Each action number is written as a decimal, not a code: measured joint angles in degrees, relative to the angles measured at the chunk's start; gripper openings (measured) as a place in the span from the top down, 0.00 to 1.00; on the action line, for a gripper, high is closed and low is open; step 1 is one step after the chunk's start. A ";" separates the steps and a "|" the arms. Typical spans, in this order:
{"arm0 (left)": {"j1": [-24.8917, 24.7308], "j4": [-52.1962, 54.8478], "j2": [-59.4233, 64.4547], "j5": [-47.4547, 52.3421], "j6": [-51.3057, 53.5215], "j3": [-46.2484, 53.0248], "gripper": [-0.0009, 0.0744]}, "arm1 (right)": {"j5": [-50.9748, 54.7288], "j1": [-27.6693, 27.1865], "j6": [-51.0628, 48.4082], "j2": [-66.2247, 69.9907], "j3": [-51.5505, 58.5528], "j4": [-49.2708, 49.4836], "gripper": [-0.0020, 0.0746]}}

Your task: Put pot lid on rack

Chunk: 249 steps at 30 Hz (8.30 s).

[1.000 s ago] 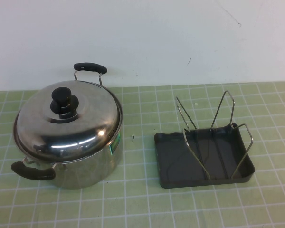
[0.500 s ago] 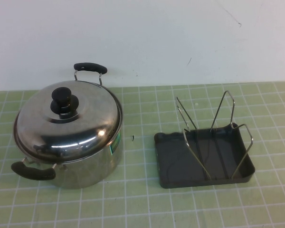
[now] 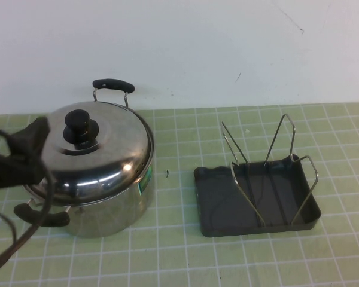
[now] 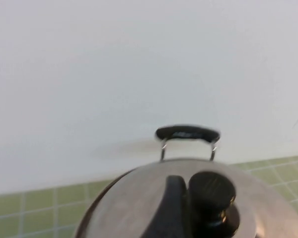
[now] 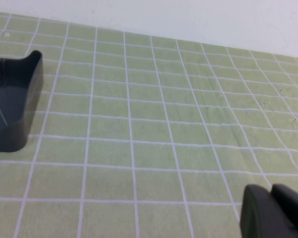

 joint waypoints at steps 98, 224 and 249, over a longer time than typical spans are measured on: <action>-0.14 28.01 24.39 -53.61 -35.50 -7.08 0.58 | -53.04 50.95 42.94 57.70 -27.31 12.56 0.40; 22.10 52.05 19.80 -50.22 -54.45 -7.19 0.99 | -42.74 27.36 99.72 81.60 -54.17 -83.13 0.48; 28.85 75.34 -2.82 -42.86 -76.59 -6.65 0.99 | -30.28 27.36 81.81 30.49 -34.33 -82.95 0.97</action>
